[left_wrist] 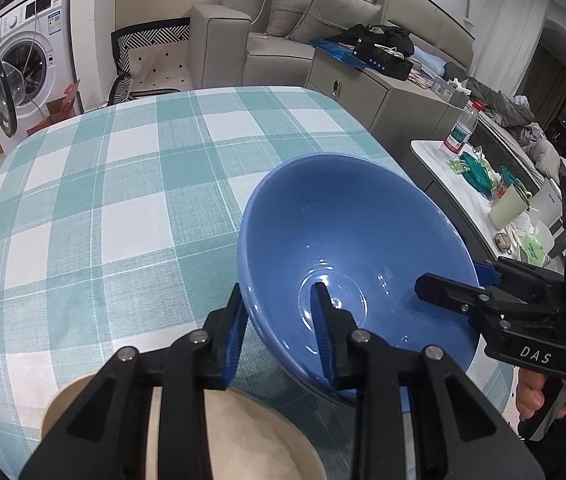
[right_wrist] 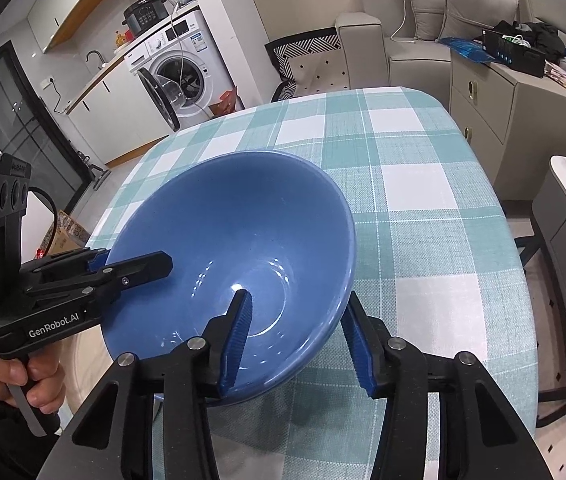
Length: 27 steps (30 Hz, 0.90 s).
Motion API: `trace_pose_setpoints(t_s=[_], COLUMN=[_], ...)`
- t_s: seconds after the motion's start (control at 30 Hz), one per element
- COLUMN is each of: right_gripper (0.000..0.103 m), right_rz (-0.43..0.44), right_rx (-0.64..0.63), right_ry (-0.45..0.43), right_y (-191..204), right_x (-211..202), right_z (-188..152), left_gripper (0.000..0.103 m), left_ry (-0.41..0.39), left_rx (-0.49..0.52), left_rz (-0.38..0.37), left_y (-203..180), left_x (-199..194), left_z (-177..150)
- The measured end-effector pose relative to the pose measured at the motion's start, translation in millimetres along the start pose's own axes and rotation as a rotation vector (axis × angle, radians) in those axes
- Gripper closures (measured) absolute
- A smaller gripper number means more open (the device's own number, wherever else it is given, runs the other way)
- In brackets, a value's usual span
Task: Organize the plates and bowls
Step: 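Carry the blue bowl with both grippers over the other blue bowl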
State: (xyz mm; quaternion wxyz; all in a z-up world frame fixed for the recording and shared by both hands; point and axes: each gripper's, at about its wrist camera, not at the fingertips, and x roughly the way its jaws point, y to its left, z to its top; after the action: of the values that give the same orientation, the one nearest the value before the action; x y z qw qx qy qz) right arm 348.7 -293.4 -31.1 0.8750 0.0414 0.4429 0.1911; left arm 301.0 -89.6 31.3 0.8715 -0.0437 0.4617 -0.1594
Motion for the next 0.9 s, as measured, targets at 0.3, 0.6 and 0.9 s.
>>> trace_pose_setpoints(t_s=[0.3,0.6,0.9], right_gripper=[0.056,0.056,0.056], right_rz=[-0.003,-0.004,0.006], right_rx=[-0.011,-0.027,-0.048], right_ry=[-0.017,-0.043,-0.064], right_y=[5.3,13.8,24.6], right_x=[-10.3,-22.1,-31.8], right_z=[1.7,4.8,5.8], left_gripper=[0.073,0.073,0.073], left_ry=[-0.019,-0.047,-0.072], left_rx=[0.0,-0.002,-0.009], left_rz=[0.005,0.015,0.029], left_y=[-2.2,-2.0,0.4], left_x=[-10.6,-26.1,-40.9], left_z=[0.7,0.4,-1.6])
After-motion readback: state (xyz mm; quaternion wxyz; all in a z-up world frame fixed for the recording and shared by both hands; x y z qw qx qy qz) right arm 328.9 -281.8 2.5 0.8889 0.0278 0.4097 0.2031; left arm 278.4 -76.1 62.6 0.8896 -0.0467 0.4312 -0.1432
